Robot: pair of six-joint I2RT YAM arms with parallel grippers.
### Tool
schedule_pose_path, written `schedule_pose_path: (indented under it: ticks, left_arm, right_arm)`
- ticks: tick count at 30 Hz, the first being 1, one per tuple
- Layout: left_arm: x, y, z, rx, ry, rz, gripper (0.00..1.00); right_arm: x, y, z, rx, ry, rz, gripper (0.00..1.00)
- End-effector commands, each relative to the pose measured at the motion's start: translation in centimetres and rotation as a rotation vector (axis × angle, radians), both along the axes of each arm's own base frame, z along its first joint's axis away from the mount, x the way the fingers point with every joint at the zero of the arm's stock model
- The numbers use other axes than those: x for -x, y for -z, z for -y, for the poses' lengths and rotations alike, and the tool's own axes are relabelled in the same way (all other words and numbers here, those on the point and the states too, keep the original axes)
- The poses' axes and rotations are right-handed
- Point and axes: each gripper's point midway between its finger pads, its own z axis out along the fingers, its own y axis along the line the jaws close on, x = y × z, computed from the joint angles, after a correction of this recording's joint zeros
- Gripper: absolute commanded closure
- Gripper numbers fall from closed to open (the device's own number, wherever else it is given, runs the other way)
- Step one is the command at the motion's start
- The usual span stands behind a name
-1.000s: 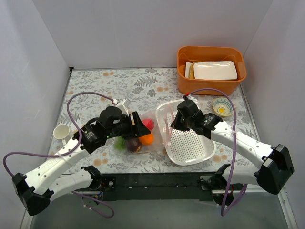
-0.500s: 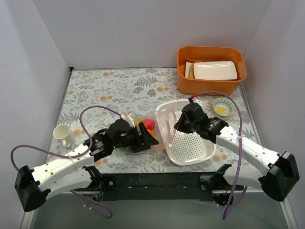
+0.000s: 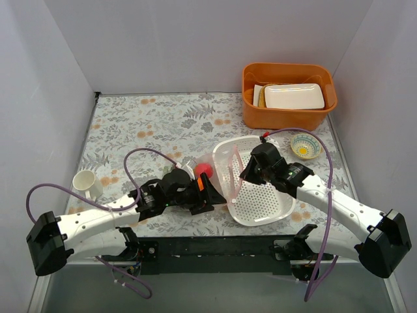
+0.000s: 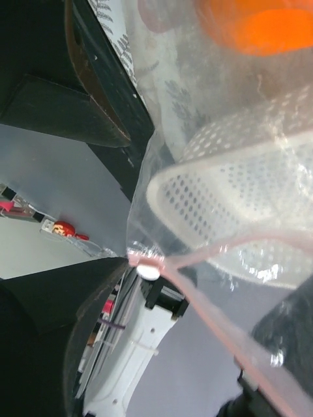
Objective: Place the food in the zip-top bag and seal the zipper
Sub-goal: Adjust the zipper food storage bag at the center of the board.
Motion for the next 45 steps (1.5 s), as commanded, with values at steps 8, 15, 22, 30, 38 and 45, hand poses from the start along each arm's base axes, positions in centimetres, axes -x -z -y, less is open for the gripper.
schedule_pose_path:
  ticks: [8, 15, 22, 30, 38, 45]
  left_arm:
    - [-1.8, -1.2, 0.0, -0.246, -0.042, 0.242, 0.32]
    - [-1.1, -0.5, -0.6, -0.26, -0.036, 0.198, 0.29]
    - [-0.1, 1.2, -0.1, -0.207, -0.041, 0.114, 0.27]
    - [-0.2, 1.9, 0.9, -0.152, -0.043, 0.103, 0.23]
    - [0.0, 2.6, -0.5, -0.177, -0.073, 0.091, 0.26]
    - [1.1, 3.9, -2.6, -0.183, -0.107, 0.021, 0.21]
  right_arm:
    - [-1.0, -1.5, 0.5, -0.024, 0.025, 0.052, 0.9]
    - [-1.2, -2.0, 0.2, -0.038, 0.023, 0.058, 0.89]
    - [-1.2, -2.4, 0.2, -0.045, 0.02, 0.063, 0.89]
    - [-0.9, -2.1, 0.3, -0.043, 0.018, 0.054, 0.89]
    - [-1.0, -2.3, 0.6, -0.035, 0.025, 0.058, 0.88]
    - [-1.6, -2.2, 0.2, -0.016, 0.016, 0.049, 0.88]
